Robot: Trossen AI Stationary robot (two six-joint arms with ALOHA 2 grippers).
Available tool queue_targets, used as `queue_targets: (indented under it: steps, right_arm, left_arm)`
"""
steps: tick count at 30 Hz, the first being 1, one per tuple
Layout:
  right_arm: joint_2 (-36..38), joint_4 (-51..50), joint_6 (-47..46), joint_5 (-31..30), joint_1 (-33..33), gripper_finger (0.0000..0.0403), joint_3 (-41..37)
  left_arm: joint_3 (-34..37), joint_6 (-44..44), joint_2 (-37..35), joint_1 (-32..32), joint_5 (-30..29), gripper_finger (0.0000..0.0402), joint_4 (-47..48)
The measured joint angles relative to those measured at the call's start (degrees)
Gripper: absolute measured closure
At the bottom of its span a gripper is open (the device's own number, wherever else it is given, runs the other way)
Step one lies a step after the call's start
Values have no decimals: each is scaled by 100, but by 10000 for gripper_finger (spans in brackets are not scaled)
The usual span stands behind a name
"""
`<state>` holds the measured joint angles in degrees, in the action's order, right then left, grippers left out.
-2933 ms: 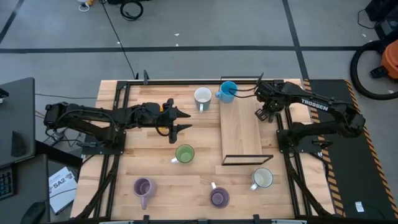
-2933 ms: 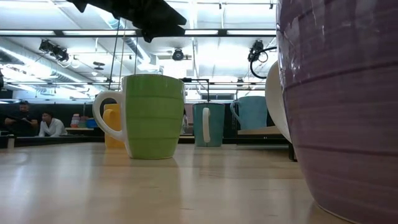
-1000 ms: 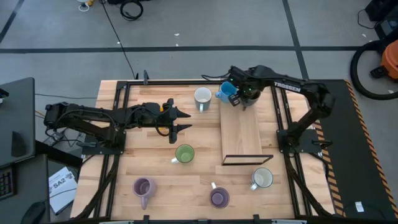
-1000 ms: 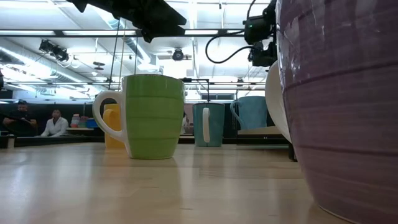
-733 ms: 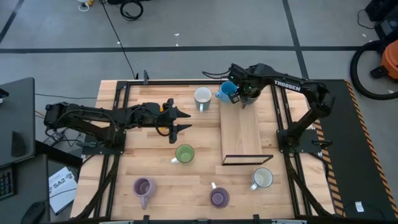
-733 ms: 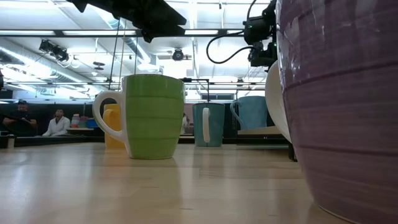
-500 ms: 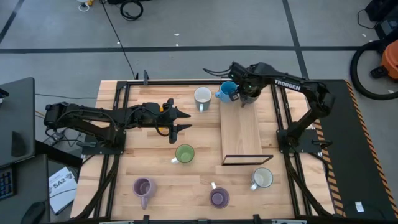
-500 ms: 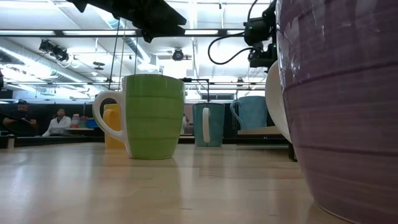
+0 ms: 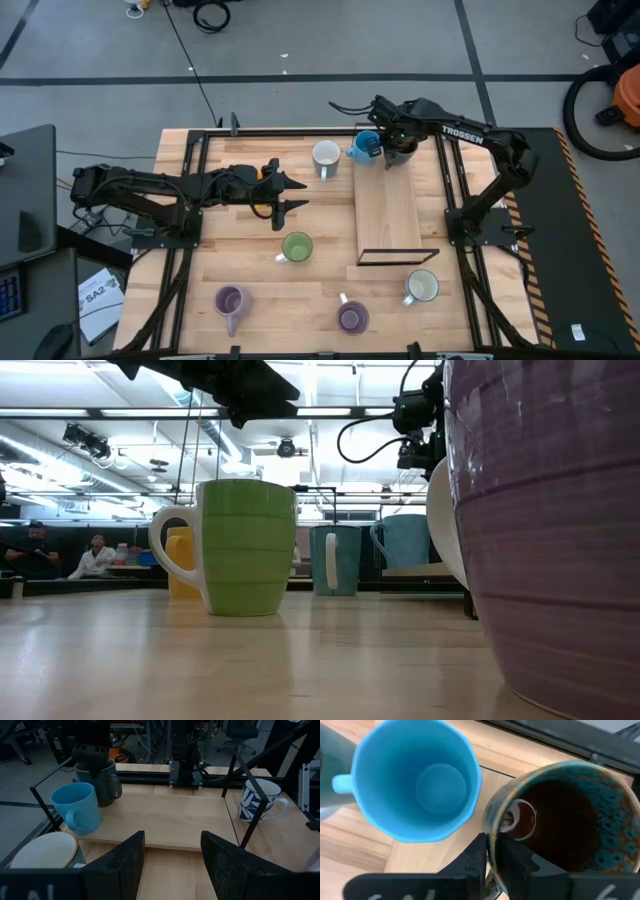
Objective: Place coffee mugs
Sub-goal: Put the dark blue patterned mug on the shelf, then put the blue mug on the shelf
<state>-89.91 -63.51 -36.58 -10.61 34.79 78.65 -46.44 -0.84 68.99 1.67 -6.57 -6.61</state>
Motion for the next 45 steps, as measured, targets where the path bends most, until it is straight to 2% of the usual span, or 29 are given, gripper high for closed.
queue_targets:
  steps: [21,31,35,41,45]
  right_arm:
    - [2,496,23,39,-2,258,0]
    - [2,493,-91,37,20,253,37]
    - [2,469,74,41,14,253,321]
    - [9,273,523,573,-103,253,974]
    - [13,184,911,584,-355,253,1358]
  left_arm:
    - [0,0,0,0,0,201,2]
    - [0,0,0,0,0,201,2]
    - [0,0,0,0,1,201,1]
    - [0,0,0,0,0,201,0]
    - [0,2,0,1,0,201,2]
